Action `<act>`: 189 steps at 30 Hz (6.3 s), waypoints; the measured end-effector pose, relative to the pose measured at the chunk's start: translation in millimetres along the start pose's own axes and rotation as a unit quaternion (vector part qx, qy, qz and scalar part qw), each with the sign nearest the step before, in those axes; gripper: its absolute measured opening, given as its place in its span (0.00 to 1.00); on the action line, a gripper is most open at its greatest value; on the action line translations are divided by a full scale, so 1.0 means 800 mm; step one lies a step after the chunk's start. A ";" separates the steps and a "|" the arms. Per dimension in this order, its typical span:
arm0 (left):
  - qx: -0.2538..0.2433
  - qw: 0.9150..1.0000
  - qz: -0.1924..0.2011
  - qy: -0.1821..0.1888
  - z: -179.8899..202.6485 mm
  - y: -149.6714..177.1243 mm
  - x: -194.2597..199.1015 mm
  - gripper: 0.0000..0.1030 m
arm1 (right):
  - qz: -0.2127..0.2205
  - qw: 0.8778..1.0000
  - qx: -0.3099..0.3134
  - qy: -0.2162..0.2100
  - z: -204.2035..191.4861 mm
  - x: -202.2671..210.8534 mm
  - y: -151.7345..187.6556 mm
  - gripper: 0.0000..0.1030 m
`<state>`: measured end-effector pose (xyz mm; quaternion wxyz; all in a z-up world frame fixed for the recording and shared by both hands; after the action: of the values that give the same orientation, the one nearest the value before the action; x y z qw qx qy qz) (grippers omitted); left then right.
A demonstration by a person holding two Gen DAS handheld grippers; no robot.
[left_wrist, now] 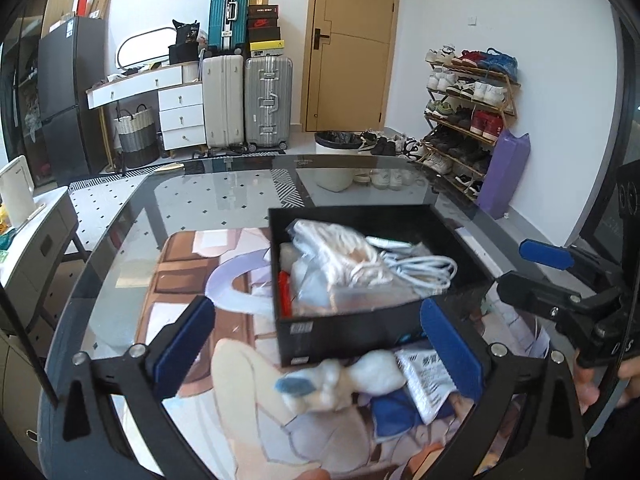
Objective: Organize soft objects
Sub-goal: 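Withdraw both grippers from the box, moving the right toward the silver packet, then grasp the silver medicine packet with the right gripper, then grasp the white plush toy with the left gripper while the right lifts the silver packet, then carry the plush toy and silver packet over the black box with both grippers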
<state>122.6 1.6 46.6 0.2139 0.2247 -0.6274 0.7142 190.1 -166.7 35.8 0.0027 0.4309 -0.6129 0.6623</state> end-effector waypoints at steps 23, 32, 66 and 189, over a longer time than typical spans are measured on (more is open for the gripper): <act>0.001 1.000 -0.028 -0.007 -0.014 0.041 0.006 1.00 | -0.128 0.991 0.022 -0.014 -0.039 -0.042 0.059 0.99; -0.004 0.999 -0.043 -0.006 -0.010 0.047 0.001 1.00 | -0.150 0.988 0.034 -0.010 -0.061 -0.060 0.074 0.99; 0.004 0.998 -0.063 -0.004 -0.018 0.051 -0.006 1.00 | -0.167 0.982 0.055 0.063 -0.056 -0.076 0.087 0.99; -0.008 0.999 -0.009 0.034 0.019 -0.013 0.027 0.88 | 0.023 0.997 0.078 0.012 -0.054 0.052 0.011 0.51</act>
<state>112.2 -11.5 69.1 0.2434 0.2042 -0.6236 0.7142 134.8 -155.5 58.0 -0.0388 0.4073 -0.5695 0.7129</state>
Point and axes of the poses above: each gripper's, at about its wrist camera, not at the fingertips, and x roughly against the way its jaws point, z to its right, y to its underside, the point moved 1 cm from there along -x, roughly the way its jaws point, and after that the axes turned 2 degrees about x, right-handed, at the moved point
